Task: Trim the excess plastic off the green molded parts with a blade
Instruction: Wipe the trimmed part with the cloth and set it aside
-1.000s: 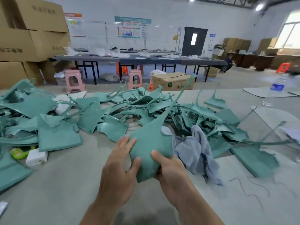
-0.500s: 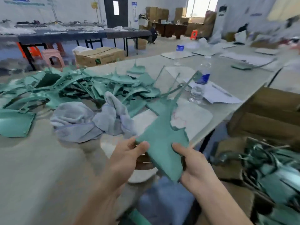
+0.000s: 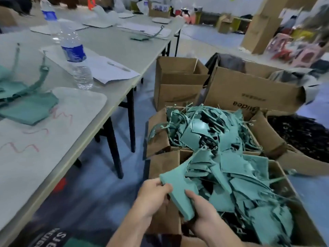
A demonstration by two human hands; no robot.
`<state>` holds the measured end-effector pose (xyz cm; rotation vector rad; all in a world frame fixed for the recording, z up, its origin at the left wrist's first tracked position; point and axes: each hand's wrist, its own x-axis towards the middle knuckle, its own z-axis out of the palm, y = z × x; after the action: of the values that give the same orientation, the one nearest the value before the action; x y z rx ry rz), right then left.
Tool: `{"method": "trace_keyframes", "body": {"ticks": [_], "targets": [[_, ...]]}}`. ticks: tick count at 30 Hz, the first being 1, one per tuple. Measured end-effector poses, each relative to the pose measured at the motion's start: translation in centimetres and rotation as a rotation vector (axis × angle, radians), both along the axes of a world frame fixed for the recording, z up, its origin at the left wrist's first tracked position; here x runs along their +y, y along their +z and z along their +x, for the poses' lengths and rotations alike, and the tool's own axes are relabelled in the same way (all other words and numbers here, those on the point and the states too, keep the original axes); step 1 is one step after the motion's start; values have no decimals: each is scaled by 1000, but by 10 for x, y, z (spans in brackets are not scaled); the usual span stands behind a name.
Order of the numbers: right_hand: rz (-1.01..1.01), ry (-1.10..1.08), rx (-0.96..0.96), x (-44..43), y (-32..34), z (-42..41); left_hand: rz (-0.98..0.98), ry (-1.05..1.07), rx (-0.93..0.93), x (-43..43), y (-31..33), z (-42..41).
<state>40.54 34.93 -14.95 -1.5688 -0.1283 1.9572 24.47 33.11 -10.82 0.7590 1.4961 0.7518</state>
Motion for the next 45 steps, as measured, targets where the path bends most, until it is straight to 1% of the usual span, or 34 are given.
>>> {"method": "trace_keyframes", "body": {"ticks": [2, 4, 6, 7, 8, 9, 11, 13, 15, 17, 20, 22, 26, 29, 32, 34, 37, 39, 40, 43, 45], "targets": [[6, -100, -57, 15, -5, 32, -32, -93, -141, 6, -3, 25], [58, -284, -72, 40, -6, 67, -46, -122, -170, 13, -1, 41], [136, -484, 62, 69, -8, 103, -43, -124, -152, 23, 4, 51], [158, -497, 117, 81, -9, 117, -31, -128, -139, 26, 7, 54], [158, -443, 128, 90, -13, 125, -19, -128, -126, 27, 10, 55], [147, -349, 98, 94, -18, 127, -12, -120, -114, 28, 12, 55], [122, -164, -13, 92, -30, 115, 14, -84, -101, 28, 15, 49], [122, -77, -38, 85, -44, 91, 48, -25, -87, 29, 15, 39], [112, 6, 18, 73, -50, 57, 104, 71, -61, 30, 13, 22], [112, 144, 132, 61, -44, 16, 185, 152, -9, 29, 10, 2], [215, 343, 260, 50, -9, -50, 291, 264, 28, 25, 16, -30], [344, 455, 295, 48, 25, -92, 368, 339, 46, 17, 28, -52], [607, 665, 361, 44, 99, -156, 580, 490, 167, -11, 68, -106], [689, 838, 406, 33, 140, -212, 685, 660, 196, -44, 100, -158], [768, 1036, 425, 4, 166, -277, 763, 819, 342, -94, 123, -208], [829, 1187, 422, -26, 180, -321, 730, 937, 456, -136, 131, -239], [863, 1365, 423, -80, 185, -377, 631, 1153, 537, -200, 131, -285], [874, 1465, 452, -114, 181, -412, 556, 1336, 601, -236, 124, -312], [876, 1503, 460, -130, 178, -428, 512, 1430, 635, -252, 121, -323], [887, 1550, 430, -168, 172, -475, 377, 1677, 822, -299, 113, -354], [968, 1557, 388, -186, 170, -505, 261, 1747, 947, -327, 109, -375]]}}
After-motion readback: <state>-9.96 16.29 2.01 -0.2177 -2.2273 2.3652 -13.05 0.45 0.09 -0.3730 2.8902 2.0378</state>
